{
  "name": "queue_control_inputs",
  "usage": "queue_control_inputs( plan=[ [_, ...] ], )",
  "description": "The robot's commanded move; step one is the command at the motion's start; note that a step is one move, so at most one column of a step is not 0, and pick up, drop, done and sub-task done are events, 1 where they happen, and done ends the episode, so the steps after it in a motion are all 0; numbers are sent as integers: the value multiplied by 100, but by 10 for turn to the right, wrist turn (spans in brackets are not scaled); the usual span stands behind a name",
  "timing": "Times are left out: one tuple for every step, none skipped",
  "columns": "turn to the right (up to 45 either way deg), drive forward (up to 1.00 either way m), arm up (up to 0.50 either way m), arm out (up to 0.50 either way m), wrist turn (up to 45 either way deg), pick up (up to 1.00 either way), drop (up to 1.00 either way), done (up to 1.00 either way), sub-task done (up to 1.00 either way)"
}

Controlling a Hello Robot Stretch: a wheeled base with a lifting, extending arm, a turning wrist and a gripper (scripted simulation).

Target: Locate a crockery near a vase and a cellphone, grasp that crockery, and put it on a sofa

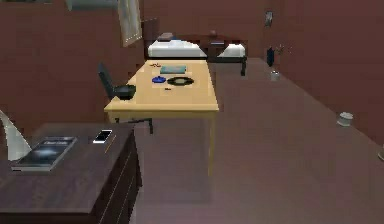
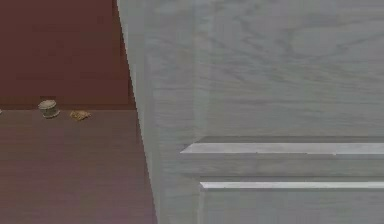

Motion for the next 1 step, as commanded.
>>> queue_control_inputs(
  plan=[
    [0,50,0,0,0,0,0,0,0]
  ],
)
